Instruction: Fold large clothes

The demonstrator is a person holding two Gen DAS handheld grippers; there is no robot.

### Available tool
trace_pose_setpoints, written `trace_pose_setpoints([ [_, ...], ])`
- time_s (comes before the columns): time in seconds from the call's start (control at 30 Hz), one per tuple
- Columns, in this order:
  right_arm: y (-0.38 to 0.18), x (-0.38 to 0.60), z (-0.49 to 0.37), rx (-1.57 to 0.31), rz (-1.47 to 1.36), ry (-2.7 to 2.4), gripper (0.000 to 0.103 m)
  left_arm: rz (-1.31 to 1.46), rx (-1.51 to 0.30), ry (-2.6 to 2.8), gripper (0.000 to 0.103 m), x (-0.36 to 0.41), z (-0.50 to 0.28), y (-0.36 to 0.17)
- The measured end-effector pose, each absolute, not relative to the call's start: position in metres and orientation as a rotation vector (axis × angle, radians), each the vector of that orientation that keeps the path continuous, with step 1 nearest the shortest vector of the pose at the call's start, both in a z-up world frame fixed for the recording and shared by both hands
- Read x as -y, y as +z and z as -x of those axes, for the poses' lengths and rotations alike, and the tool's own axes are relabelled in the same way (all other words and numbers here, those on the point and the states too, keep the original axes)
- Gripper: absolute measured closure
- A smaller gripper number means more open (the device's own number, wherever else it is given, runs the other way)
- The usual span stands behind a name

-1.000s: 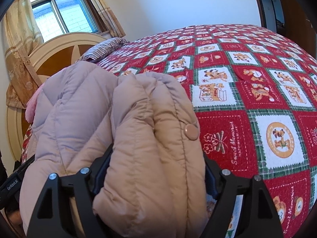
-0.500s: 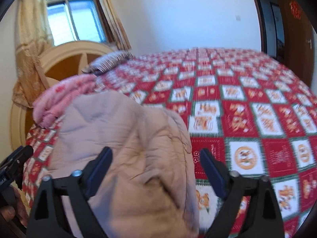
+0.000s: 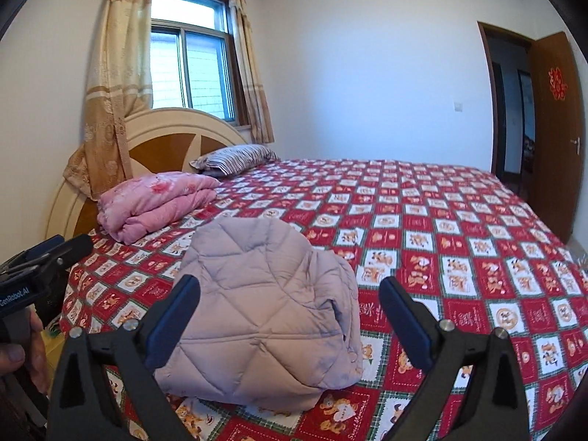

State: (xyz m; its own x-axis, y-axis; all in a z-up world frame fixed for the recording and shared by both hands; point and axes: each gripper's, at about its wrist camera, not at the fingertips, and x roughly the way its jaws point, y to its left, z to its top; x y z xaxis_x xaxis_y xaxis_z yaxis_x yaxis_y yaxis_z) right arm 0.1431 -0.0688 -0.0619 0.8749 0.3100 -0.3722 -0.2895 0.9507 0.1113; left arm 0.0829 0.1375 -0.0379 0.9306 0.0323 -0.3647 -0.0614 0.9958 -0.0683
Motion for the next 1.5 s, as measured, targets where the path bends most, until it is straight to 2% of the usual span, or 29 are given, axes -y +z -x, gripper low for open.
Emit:
trace_pose_setpoints([
  [1.5, -0.051, 0.060, -0.122, -0.367, -0.041, 0.337, 0.003, 0.103, -0.398, 0.049, 0.001, -0.136, -0.080, -0.044],
])
